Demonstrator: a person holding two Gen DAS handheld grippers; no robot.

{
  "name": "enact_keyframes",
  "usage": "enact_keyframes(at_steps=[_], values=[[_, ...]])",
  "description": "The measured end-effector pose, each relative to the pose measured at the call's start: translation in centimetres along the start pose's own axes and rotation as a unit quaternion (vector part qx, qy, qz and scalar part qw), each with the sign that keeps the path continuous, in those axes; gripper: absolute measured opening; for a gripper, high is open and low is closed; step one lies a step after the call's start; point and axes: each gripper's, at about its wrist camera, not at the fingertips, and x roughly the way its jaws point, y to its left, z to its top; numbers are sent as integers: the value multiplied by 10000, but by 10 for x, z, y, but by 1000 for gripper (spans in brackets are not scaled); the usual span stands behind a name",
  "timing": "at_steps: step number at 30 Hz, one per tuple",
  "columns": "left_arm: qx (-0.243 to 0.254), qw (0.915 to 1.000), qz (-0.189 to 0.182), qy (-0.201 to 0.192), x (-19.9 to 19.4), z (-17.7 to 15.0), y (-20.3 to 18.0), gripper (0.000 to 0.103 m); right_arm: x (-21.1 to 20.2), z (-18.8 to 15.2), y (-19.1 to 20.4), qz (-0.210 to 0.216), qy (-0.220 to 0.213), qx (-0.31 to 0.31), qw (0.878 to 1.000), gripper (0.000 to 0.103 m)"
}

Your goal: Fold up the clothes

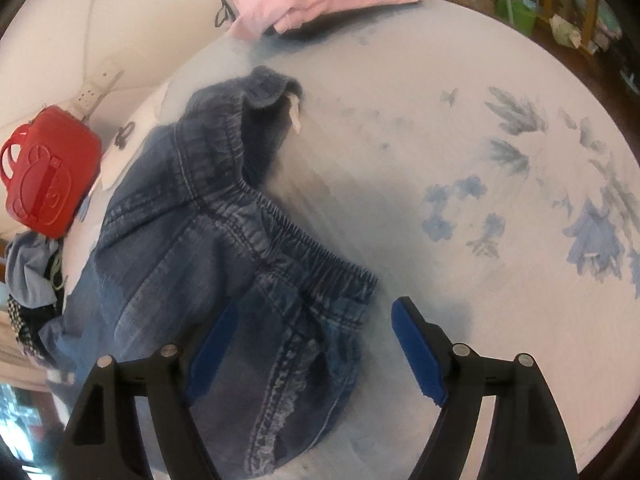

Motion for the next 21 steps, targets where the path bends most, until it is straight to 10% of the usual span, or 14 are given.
enact_keyframes(at_steps=[15, 17, 19, 21], values=[[-209, 9998, -13, 22, 38, 17, -14, 86, 5, 10, -10, 55, -145, 367, 9992, 80], [-219, 9997, -16, 55, 35, 18, -15, 77, 11, 13, -3, -82, -135, 249, 9996, 71], [-174, 9998, 6, 54, 28, 19, -23, 17, 18, 14, 11, -308, -105, -83, 9994, 57], [-170, 9997, 156, 45, 19, 21, -32, 12, 19, 14, 27, -529, -109, -459, 9975, 46]])
